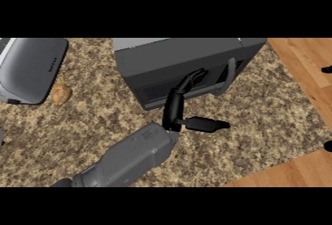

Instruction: Pick up the milk, place it into the microwave and close the microwave

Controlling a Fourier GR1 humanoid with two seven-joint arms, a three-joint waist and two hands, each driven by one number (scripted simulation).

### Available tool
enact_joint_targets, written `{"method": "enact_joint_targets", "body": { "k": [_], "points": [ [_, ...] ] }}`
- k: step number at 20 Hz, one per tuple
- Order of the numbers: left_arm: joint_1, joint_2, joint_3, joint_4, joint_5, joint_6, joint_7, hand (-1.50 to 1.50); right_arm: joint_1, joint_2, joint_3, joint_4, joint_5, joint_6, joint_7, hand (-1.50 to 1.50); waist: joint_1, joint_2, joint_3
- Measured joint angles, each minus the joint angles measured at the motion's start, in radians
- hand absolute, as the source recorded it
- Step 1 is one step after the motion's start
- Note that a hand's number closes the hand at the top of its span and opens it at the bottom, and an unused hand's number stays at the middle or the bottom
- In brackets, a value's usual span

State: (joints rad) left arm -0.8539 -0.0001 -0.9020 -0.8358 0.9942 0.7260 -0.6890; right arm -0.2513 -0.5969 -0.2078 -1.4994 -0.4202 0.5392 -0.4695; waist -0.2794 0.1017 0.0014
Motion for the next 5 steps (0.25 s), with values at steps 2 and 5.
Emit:
{"method": "enact_joint_targets", "body": {
  "k": [2, 5],
  "points": [
    [-0.001, 0.0, -0.002, 0.003, 0.009, -0.001, -0.008, -1.5, -0.009, -0.004, -0.002, 0.021, -0.02, 0.016, 0.008, -1.5, -0.001, 0.0, 0.0],
    [-0.002, 0.001, -0.004, 0.008, 0.021, -0.001, -0.019, -1.5, -0.025, -0.015, -0.009, 0.051, -0.049, 0.038, 0.019, -1.5, -0.005, -0.001, 0.001]
  ]
}}
